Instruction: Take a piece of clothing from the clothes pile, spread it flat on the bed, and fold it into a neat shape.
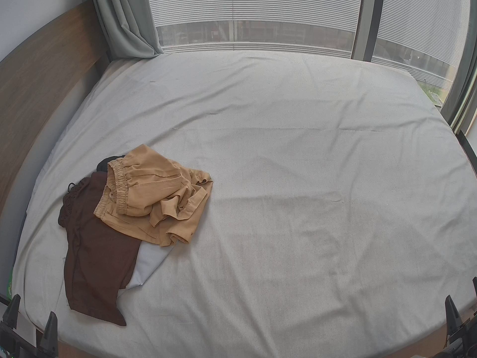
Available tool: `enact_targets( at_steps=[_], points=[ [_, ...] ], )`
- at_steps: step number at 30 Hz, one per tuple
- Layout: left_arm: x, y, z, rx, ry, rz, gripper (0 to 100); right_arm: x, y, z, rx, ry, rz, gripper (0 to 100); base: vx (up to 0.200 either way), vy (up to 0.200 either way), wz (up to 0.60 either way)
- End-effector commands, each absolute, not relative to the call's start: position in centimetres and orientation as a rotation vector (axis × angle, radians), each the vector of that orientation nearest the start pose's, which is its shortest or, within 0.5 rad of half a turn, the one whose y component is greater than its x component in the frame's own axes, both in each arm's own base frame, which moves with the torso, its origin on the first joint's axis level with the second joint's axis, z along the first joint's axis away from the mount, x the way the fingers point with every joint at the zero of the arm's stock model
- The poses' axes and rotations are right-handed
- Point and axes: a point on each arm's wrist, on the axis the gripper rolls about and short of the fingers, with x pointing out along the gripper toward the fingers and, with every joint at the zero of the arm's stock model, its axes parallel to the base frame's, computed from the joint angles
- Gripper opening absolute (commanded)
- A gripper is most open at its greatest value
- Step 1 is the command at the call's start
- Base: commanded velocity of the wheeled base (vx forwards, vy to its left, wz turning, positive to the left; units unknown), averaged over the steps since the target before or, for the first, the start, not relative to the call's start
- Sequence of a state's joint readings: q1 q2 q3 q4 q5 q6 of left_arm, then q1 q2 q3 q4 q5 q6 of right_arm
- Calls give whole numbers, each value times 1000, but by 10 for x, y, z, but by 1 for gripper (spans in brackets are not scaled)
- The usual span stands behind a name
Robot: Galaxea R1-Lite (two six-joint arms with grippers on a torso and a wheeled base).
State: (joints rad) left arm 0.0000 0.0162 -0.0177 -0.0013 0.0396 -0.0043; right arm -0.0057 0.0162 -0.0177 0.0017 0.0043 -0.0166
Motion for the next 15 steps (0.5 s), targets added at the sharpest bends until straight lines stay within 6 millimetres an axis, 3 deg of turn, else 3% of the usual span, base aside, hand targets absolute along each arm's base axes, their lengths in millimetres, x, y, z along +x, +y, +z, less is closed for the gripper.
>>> enact_targets(
  at_steps=[1,3,6,15],
  points=[
    [-23,1,76,-5,-2,40,100,-22,0,76,-17,9,-1,100,0,0,0],
    [-24,1,82,-10,-39,44,100,-22,0,76,-15,9,-1,100,0,0,0],
    [-32,1,118,-14,-140,47,100,-22,0,76,-15,9,-1,100,0,0,0],
    [-28,1,116,-20,-103,30,100,-22,0,76,-11,11,-5,100,0,0,0]
  ],
)
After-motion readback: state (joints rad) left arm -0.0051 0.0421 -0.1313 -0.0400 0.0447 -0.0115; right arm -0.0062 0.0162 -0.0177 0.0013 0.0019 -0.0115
